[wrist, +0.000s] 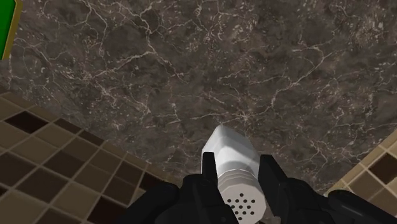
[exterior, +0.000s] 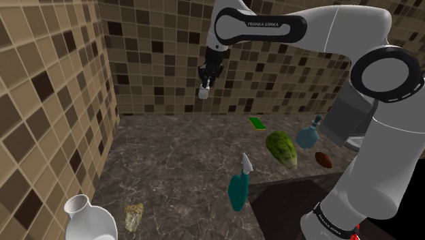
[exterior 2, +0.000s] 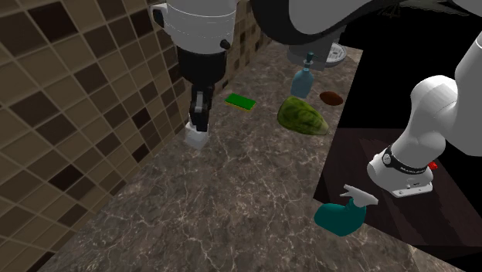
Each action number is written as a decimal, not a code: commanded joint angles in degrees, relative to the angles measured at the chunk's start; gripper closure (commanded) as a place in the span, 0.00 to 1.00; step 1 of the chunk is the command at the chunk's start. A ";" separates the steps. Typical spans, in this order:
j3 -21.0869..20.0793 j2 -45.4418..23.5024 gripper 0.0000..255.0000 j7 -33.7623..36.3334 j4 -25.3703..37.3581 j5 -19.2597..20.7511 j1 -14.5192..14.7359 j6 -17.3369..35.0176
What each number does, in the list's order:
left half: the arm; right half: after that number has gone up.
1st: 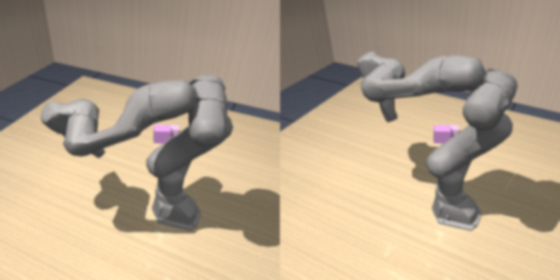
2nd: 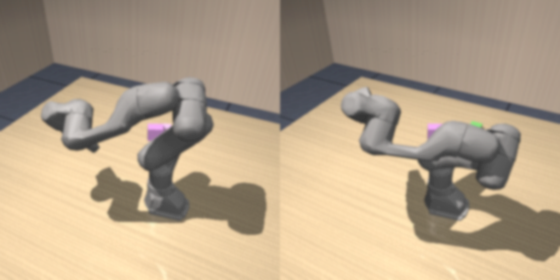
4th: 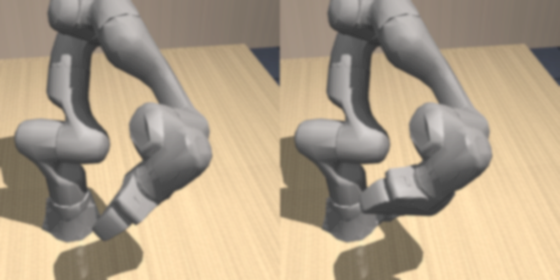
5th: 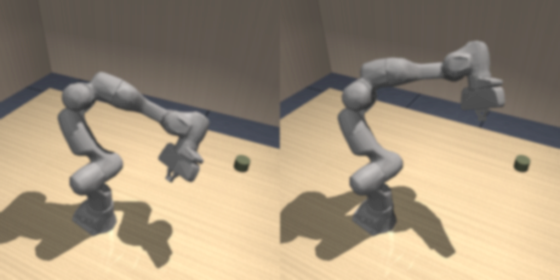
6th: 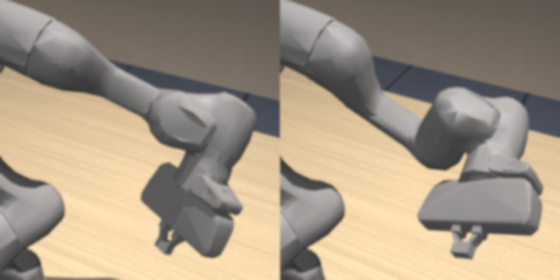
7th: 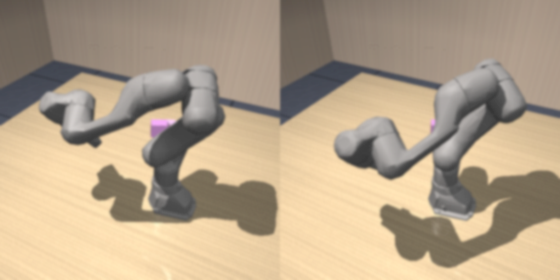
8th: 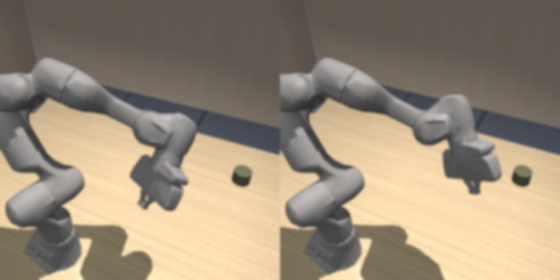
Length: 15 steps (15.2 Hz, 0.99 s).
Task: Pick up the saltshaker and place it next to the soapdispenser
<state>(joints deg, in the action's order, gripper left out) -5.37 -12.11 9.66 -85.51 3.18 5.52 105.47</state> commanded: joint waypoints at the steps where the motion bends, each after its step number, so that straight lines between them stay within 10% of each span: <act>1: -0.02 0.12 1.00 -0.01 1.14 -0.02 0.04 -1.29; 15: 7.55 18.23 1.00 -16.69 -21.49 -3.26 -8.68 3.53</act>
<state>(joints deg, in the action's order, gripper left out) 1.56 4.89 -5.80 -105.28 0.01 -2.64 108.52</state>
